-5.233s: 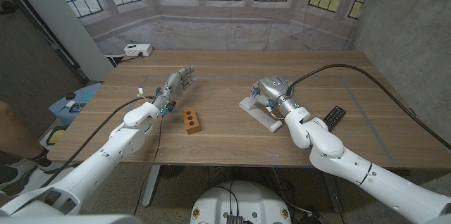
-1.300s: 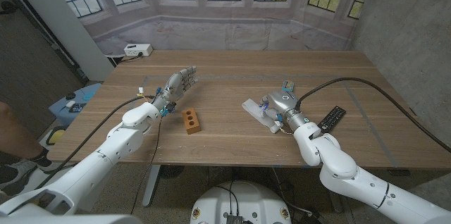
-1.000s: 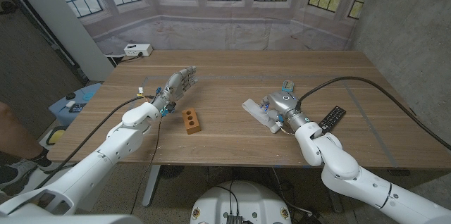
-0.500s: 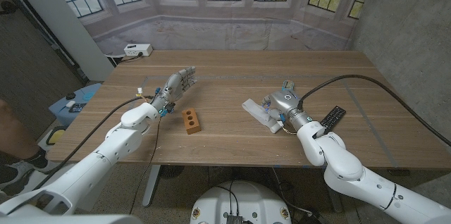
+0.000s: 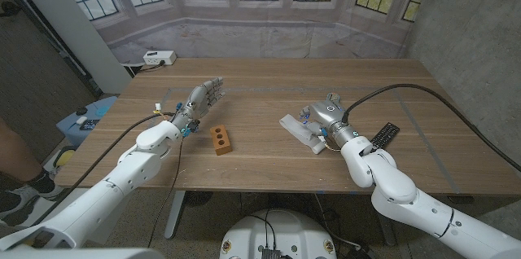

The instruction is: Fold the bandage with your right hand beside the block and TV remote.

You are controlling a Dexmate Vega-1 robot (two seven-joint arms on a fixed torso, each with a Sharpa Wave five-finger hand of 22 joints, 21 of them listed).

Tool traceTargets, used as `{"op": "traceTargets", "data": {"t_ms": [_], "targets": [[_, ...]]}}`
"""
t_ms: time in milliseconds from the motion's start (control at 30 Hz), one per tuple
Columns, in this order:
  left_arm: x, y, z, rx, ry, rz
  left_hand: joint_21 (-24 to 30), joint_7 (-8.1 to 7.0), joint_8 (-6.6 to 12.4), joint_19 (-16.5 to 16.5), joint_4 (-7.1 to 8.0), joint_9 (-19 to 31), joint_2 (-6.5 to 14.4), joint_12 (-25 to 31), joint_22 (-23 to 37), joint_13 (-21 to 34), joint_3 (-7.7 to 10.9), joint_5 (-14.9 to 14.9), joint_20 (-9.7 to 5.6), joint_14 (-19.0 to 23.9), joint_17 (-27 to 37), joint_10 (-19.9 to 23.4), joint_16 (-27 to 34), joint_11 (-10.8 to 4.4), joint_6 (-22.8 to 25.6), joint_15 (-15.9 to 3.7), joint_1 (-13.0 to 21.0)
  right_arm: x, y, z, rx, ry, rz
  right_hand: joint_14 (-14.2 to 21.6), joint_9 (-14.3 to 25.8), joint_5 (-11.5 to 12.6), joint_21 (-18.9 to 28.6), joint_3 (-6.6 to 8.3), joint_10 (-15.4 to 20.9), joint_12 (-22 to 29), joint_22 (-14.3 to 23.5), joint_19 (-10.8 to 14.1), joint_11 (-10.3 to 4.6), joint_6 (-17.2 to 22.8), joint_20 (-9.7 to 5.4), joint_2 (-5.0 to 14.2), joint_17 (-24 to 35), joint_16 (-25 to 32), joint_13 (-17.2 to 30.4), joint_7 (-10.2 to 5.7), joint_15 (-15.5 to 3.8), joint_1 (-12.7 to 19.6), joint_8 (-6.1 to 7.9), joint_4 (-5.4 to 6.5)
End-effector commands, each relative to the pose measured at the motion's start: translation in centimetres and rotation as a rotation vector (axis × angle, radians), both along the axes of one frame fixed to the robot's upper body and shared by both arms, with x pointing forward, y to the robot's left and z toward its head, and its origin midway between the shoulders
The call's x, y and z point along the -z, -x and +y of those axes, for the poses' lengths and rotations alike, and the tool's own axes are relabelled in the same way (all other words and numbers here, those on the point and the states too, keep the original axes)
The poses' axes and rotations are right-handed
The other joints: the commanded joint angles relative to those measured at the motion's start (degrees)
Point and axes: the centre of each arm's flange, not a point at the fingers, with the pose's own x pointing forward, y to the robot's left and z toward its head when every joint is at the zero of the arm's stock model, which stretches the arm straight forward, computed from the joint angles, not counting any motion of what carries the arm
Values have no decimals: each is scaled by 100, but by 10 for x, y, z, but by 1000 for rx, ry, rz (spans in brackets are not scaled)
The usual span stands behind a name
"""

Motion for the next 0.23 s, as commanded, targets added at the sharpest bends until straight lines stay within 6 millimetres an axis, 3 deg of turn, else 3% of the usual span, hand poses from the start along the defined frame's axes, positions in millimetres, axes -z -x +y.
{"op": "traceTargets", "data": {"t_ms": [33, 233], "targets": [[-2, 1, 4, -8, 12, -5, 18, -25, -5, 6, -26, 9, 44, 0, 31, 19, 11, -18, 57, 11, 7, -14, -8, 38, 29, 46, -24, -10, -5, 3, -29, -38, -10, -9, 14, -14, -21, 9, -16, -26, 15, -38, 11, -27, -299, 11, 0, -6, -11, -11, -852, -80, 9, 41], [-5, -1, 4, -7, 12, -7, 18, -27, -7, 5, -28, 9, 44, 3, 31, 19, 11, -18, 55, 13, 7, -8, -7, 32, 24, 45, -24, -16, -8, 4, -37, -53, -23, -19, 9, -15, -21, 10, -22, -50, 14, -40, 15, -23, -295, 13, -14, -10, -29, -9, -857, -122, 19, 51]]}}
